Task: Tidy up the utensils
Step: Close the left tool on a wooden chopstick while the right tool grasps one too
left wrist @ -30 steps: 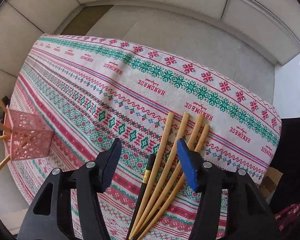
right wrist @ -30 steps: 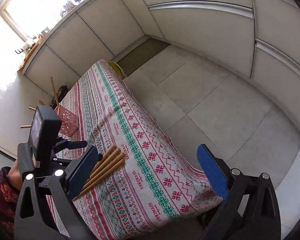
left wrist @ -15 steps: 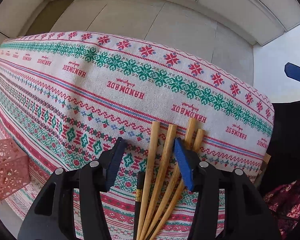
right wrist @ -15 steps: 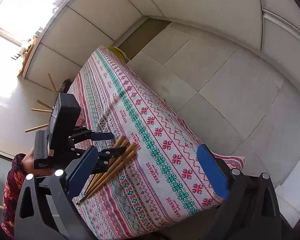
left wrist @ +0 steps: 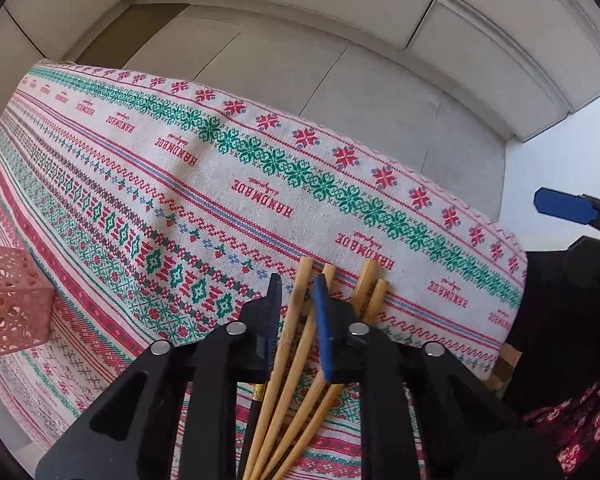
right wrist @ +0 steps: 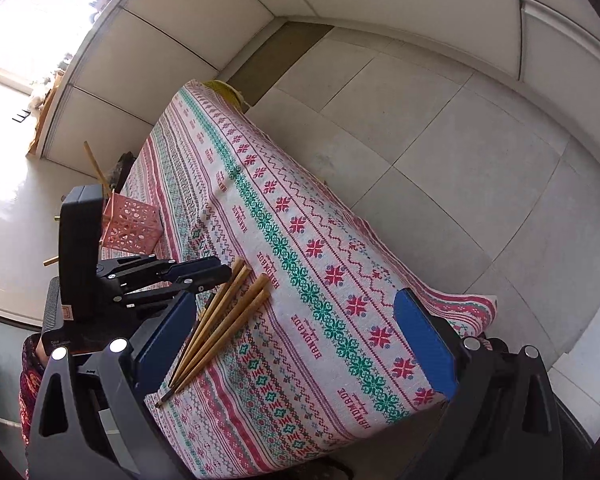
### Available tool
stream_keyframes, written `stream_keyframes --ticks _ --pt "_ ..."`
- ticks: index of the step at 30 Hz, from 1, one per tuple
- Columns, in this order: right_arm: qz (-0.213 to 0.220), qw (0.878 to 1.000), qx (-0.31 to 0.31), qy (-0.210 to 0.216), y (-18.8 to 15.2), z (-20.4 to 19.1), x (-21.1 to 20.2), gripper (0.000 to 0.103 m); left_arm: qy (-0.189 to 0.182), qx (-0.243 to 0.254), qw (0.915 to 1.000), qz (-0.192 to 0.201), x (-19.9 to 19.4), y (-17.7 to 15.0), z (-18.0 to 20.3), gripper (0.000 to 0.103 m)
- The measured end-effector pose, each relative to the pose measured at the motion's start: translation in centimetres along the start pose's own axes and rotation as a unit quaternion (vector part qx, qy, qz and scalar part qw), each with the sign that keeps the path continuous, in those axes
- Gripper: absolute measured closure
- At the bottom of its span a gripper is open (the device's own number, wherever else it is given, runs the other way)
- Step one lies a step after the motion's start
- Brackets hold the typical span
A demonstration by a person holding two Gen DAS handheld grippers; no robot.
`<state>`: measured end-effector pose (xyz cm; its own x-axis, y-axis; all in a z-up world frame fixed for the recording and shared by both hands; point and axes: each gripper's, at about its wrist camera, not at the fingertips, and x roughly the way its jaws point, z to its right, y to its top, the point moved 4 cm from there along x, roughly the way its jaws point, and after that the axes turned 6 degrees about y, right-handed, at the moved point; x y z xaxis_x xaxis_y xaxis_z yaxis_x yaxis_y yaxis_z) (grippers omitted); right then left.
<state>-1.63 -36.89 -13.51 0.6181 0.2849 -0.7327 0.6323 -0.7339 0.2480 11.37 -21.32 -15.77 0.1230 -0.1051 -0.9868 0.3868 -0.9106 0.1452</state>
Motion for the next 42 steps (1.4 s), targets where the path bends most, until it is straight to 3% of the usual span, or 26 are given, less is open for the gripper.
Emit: stream_keyframes --ticks 2,8,10,13,15,17,19,21,23,25,28,30,32,35,40,42 --pt "-0.004 1.0 0.004 0.003 0.0 0.2 0.1 0.007 -0.001 0.013 0.9998 -0.015 0.6 -0.1 0.4 0.094" --pt "-0.021 1.0 0.016 0.007 0.0 0.6 0.6 0.007 0.024 0.055 0.9978 -0.03 -0.3 0.7 1.7 0.095" --pt "-0.024 0.999 0.021 0.008 -0.1 0.7 0.8 0.007 0.02 0.021 0.9991 -0.031 -0.6 0.9 1.7 0.093" --pt "-0.019 0.999 0.028 -0.001 0.0 0.9 0.8 0.007 0.007 -0.086 0.9963 0.007 -1.1 -0.1 0.6 0.093" --pt "-0.02 0.999 0.02 -0.016 -0.1 0.8 1.1 0.007 0.031 -0.169 0.9841 0.044 -2.4 -2.0 -2.2 0.095" --pt "-0.04 0.999 0.001 -0.03 -0.2 -0.1 2.2 0.007 -0.005 -0.263 0.9596 0.101 -5.5 -4.5 -4.5 0.097" --pt "-0.059 0.997 -0.02 -0.043 -0.5 -1.3 3.6 0.01 -0.014 -0.316 0.9348 0.161 -9.5 -7.1 -5.8 0.097" --pt "-0.081 0.994 -0.029 -0.062 -1.0 -2.0 5.2 0.016 -0.029 -0.349 0.9131 0.209 -13.1 -9.8 -6.5 0.097" --pt "-0.101 0.991 -0.023 -0.079 -1.5 -2.1 6.6 0.032 -0.032 -0.362 0.8979 0.249 -16.0 -12.3 -6.6 0.097" --pt "-0.109 0.992 -0.001 -0.059 -1.8 -2.4 7.1 0.04 -0.034 -0.374 0.8836 0.28 -17.2 -15.2 -7.2 0.097" --pt "-0.091 0.993 -0.054 -0.043 -2.2 -5.8 7.0 0.039 -0.043 -0.397 0.86 0.317 -18.5 -17.6 -7.9 0.097" --pt "-0.106 0.982 -0.142 -0.061 -3.5 -9.2 8.0 0.038 -0.05 -0.398 0.8535 0.333 -19.2 -18.2 -8.0 0.097" --pt "-0.116 0.966 -0.217 -0.081 -4.7 -12.1 9.1 0.03 -0.052 -0.395 0.847 0.352 -19.7 -18.6 -8.1 0.097" --pt "-0.104 0.946 -0.287 -0.108 -5.4 -14.3 10.2 0.03 -0.058 -0.396 0.8391 0.369 -20.0 -19.7 -8.6 0.097" --pt "-0.141 0.917 -0.341 -0.155 -5.8 -15.2 13.8 0.031 -0.063 -0.401 0.8342 0.373 -18.7 -20.9 -9.6 0.097" --pt "-0.155 0.907 -0.353 -0.168 -6.0 -15.0 15.1 0.038 -0.061 -0.4 0.8335 0.377 -18.9 -21.1 -9.6 0.097"
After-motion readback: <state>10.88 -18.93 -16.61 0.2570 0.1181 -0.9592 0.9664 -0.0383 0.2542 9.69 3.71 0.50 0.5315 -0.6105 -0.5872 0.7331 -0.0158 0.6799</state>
